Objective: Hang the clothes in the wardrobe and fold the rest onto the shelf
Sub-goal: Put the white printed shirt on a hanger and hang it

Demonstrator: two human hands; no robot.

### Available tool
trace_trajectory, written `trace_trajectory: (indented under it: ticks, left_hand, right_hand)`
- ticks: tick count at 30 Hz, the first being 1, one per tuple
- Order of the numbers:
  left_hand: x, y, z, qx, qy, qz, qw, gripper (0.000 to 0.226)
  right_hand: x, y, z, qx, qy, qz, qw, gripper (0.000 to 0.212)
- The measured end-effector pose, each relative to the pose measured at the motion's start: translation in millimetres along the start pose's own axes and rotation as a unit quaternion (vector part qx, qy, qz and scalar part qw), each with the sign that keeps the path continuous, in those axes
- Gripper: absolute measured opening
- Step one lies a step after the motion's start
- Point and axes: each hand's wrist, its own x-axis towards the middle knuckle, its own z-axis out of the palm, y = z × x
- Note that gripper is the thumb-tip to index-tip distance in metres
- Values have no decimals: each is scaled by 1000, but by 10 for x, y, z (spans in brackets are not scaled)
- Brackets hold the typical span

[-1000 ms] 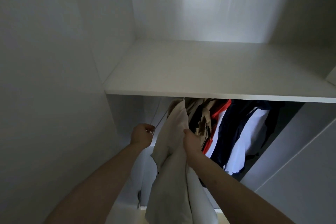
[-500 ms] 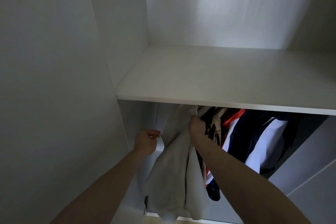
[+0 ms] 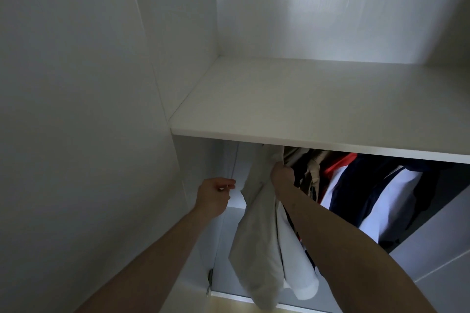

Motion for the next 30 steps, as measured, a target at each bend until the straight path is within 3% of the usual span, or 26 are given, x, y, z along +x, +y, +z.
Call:
trace_trajectory:
  ticks: [5,14,18,22,30]
  left_hand:
    - [-85,122,24,-28,-7,0,1000,42]
    - [-145,464,114,-41,-22,12,999,38]
    - [-314,356,136,-30,-14,0,999,38]
    - [-353,389,94,-36,12,20,999,34]
    - [-311,473,3,2,-13,34,999,34]
  right_hand:
    - [14,175,-62,-44,18,-30,998,49]
    - [-12,304,-271,-186,-57,-91,977,23]
    - [-127,451,-307,-228,-106,-108,962,25]
    - [-348,665,-329,-198,-71,-72,975,36]
    - [-822,1115,-308,-175,-100,-84,976,40]
